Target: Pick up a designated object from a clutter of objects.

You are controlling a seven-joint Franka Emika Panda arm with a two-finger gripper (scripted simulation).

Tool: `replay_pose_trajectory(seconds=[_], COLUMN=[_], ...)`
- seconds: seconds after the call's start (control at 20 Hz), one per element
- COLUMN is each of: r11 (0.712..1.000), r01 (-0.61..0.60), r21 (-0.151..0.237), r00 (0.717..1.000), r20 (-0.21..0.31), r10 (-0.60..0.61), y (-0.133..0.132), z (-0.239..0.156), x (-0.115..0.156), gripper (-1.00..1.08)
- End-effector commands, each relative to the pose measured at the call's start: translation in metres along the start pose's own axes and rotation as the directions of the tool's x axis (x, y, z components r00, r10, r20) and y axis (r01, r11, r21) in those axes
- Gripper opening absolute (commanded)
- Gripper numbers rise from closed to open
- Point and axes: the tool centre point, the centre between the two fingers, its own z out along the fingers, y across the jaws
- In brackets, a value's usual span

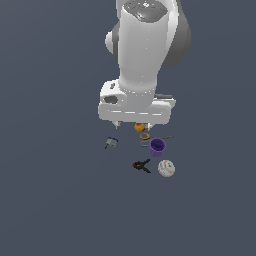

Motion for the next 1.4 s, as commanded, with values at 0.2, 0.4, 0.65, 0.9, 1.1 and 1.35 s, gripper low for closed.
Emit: replay_pose_trajectory(seconds=[0.2, 0.4, 0.65, 0.9, 1.1, 1.35], r11=[0.998, 0.993, 0.986, 0.98, 0.977, 0.976], r01=[-0.068, -0.114, -0.162, -0.196, -0.211, -0.213], r21=[0.009, 0.016, 0.025, 0.031, 0.034, 0.034], r00=[0.998, 0.993, 0.987, 0.98, 0.977, 0.977], r20=[0.007, 0.013, 0.022, 0.03, 0.034, 0.036], r10=[0.068, 0.114, 0.162, 0.195, 0.21, 0.212], y=[-0.053, -0.089, -0.126, -0.152, -0.163, -0.166], z=[0.053, 0.09, 0.129, 0.157, 0.17, 0.173], x=[0.021, 0.03, 0.033, 0.032, 0.031, 0.03], gripper=[1.0, 1.0, 1.0, 1.0, 1.0, 1.0])
